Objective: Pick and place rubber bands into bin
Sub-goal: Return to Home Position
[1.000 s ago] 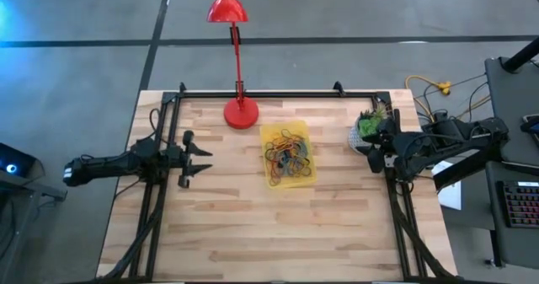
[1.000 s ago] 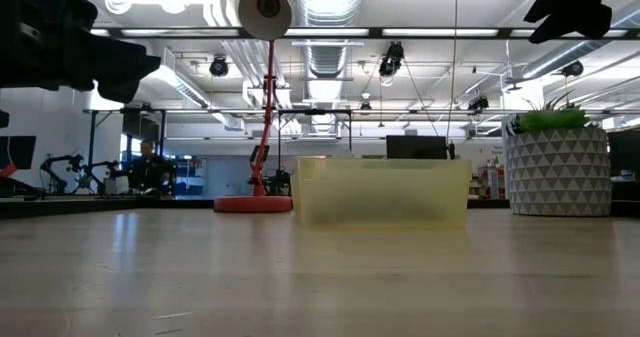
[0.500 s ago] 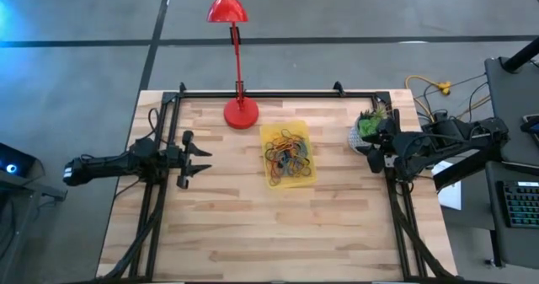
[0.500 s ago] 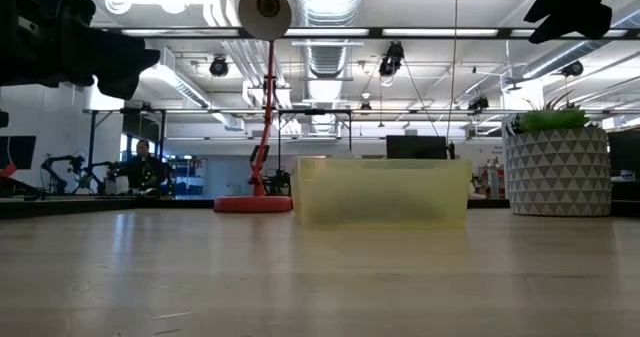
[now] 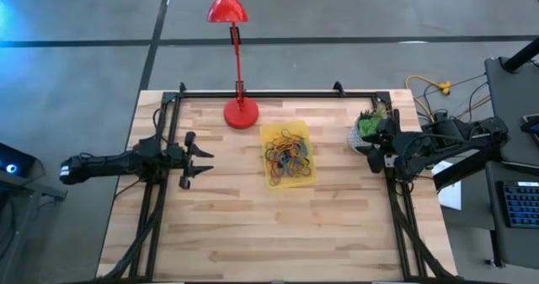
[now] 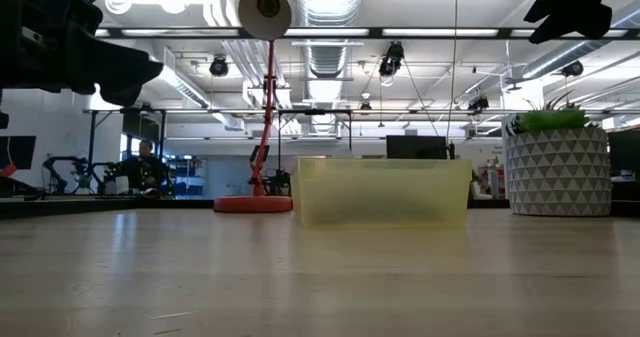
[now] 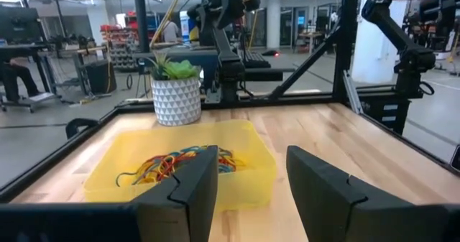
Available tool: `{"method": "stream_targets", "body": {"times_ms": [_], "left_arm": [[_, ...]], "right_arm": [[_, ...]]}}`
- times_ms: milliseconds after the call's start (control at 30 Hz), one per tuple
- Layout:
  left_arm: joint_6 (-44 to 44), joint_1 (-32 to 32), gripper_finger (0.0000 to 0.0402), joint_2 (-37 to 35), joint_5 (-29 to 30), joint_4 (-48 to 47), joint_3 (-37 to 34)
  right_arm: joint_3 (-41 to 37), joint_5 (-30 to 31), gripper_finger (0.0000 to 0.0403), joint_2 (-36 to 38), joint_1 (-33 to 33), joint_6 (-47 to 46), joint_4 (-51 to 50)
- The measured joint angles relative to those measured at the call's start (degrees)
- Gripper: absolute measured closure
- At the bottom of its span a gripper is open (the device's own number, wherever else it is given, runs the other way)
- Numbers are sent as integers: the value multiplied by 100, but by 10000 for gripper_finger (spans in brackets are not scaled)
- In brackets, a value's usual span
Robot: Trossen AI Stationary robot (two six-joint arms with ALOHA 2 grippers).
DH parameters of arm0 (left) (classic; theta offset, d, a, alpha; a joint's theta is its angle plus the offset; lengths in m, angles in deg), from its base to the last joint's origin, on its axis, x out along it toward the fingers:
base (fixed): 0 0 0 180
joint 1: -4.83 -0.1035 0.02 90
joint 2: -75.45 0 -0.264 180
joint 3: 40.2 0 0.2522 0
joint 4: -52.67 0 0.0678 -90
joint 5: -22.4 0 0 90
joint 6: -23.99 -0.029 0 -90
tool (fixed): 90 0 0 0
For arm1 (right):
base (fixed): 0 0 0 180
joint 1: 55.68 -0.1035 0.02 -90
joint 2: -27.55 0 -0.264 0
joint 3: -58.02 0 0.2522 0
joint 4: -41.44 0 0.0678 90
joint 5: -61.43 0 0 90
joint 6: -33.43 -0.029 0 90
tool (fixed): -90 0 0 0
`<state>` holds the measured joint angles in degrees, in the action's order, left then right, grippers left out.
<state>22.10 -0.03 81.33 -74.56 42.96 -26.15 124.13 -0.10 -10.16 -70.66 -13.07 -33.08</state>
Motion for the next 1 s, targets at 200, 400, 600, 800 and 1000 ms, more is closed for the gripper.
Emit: {"method": "stream_targets", "body": {"times_ms": [200, 400, 600, 800, 1000], "left_arm": [[0, 0, 251, 126, 0, -3, 0], [0, 0, 251, 234, 2, -2, 0], [0, 2, 251, 325, 2, -2, 0], [0, 2, 251, 347, 2, -2, 0], [0, 2, 251, 312, 2, -2, 0]], "right_arm": [[0, 1, 199, -9, -52, 1, 2], [-45, -34, 199, -62, -11, 24, 9], [-881, -583, 199, 105, 260, 1060, 2195], [-2795, -4122, 199, 643, 337, 3289, 7880], [-3963, -4313, 199, 750, 324, 3179, 9378]]}}
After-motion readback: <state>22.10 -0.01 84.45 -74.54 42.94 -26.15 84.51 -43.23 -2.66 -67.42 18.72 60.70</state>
